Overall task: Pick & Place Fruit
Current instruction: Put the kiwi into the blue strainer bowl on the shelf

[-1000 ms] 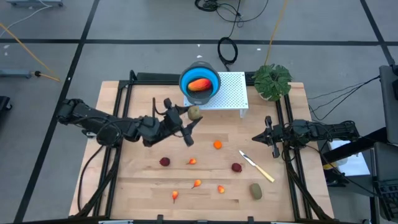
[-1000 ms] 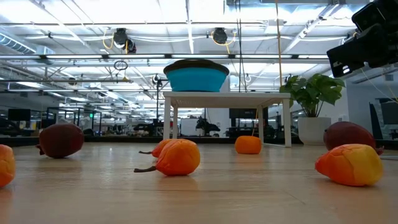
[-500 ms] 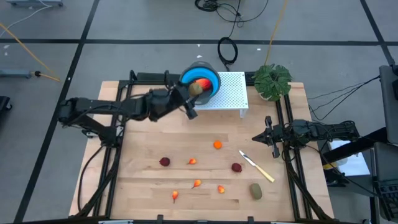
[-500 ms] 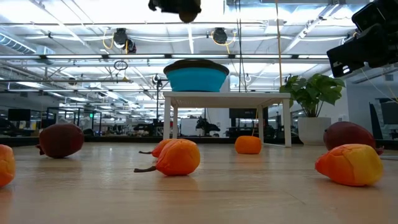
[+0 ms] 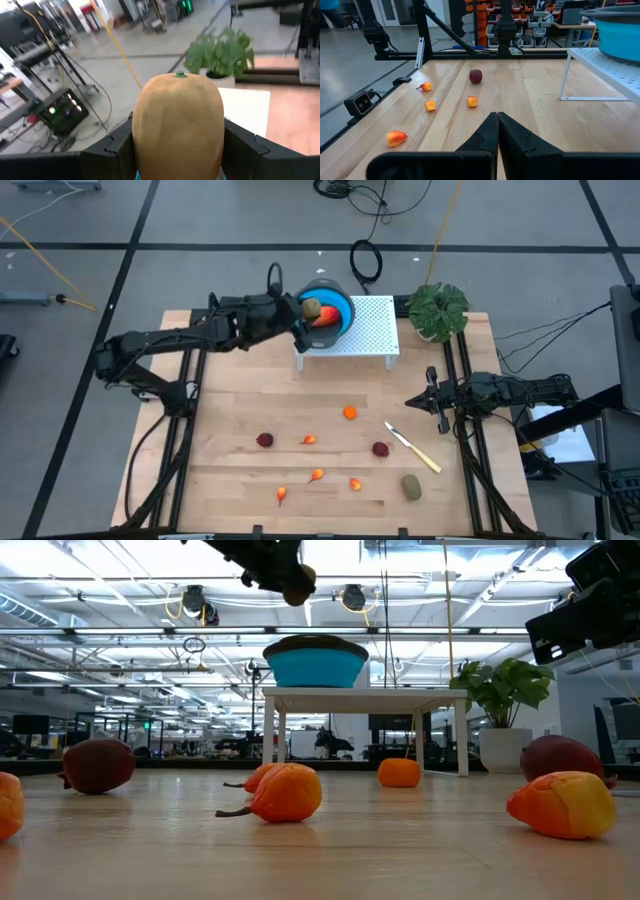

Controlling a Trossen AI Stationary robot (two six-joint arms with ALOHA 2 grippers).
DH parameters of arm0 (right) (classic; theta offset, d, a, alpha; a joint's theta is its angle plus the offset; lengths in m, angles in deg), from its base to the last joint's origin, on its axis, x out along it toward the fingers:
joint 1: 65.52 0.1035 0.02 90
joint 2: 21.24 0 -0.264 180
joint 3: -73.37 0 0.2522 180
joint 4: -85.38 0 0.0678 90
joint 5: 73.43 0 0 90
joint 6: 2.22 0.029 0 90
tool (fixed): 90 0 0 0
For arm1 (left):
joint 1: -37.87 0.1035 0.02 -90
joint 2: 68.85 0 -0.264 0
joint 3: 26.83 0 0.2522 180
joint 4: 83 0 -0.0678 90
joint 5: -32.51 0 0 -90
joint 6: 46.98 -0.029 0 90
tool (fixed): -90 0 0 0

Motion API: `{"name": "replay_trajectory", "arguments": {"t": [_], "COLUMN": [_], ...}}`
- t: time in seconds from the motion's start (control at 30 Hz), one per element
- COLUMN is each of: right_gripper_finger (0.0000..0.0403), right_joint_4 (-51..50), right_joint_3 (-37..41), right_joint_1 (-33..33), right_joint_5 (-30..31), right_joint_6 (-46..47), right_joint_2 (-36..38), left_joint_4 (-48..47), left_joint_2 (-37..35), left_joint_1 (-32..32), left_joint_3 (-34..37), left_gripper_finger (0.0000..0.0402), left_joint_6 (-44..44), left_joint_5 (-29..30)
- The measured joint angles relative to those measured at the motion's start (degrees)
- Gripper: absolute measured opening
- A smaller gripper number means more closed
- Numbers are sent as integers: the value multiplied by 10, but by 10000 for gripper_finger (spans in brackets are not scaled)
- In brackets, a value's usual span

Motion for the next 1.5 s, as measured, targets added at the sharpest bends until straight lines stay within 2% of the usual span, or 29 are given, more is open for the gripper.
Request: {"name": "replay_trajectory", "arguments": {"t": [0.33,0.57,0.7,0.93,1.23,1.5], "right_gripper_finger": [0,0,0,0,0,0], "right_joint_4": [0,0,-1,-1,-1,-2], "right_joint_3": [0,0,0,0,0,0], "right_joint_1": [0,0,0,0,0,0], "right_joint_5": [2,2,2,2,2,2], "right_joint_6": [0,0,0,0,0,0], "right_joint_2": [0,0,0,0,0,0], "left_joint_4": [-203,-310,-372,-439,-480,-492], "left_joint_2": [106,180,212,238,241,243], "left_joint_1": [31,44,44,45,53,55], "left_joint_3": [-178,-280,-322,-343,-344,-344], "left_gripper_finger": [214,214,214,214,214,214], "left_joint_6": [-12,-17,-16,-10,27,24], "left_joint_5": [-3,-55,-58,-62,-106,-107]}}
